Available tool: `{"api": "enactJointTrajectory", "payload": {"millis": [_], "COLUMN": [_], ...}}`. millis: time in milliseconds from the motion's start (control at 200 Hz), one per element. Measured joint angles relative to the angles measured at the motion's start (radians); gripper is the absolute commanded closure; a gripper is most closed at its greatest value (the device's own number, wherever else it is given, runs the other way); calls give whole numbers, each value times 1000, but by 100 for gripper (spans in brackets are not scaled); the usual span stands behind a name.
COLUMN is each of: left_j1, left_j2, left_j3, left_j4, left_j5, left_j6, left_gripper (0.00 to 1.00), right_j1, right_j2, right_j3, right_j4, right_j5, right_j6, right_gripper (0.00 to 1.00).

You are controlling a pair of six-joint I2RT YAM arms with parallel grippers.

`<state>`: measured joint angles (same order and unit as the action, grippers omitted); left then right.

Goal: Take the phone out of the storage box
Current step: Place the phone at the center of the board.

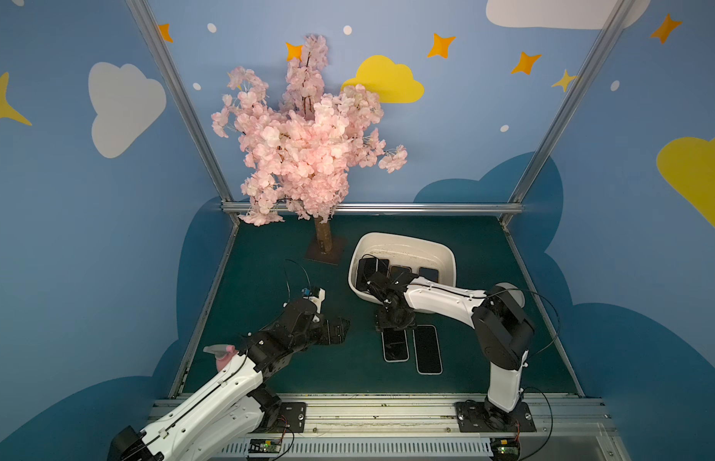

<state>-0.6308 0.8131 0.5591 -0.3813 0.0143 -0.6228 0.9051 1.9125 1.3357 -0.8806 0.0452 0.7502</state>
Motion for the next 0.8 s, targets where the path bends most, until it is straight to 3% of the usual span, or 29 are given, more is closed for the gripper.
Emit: {"api": "enactJointTrajectory", "payload": {"millis": [456,801], "left_j1": [0,0], "left_j2": [25,25], "left_j3": [15,13], "left_j4": [35,68], "left_j5": [39,54], "left_j6": [13,5], "left_gripper": [0,0], "right_j1": [36,75], "right_j2": [-18,-61], "right_j3": [-60,-102], "right_j4": [78,96], "right_j5": [66,74], "right_j6": [50,69], "right_gripper": [41,19]}}
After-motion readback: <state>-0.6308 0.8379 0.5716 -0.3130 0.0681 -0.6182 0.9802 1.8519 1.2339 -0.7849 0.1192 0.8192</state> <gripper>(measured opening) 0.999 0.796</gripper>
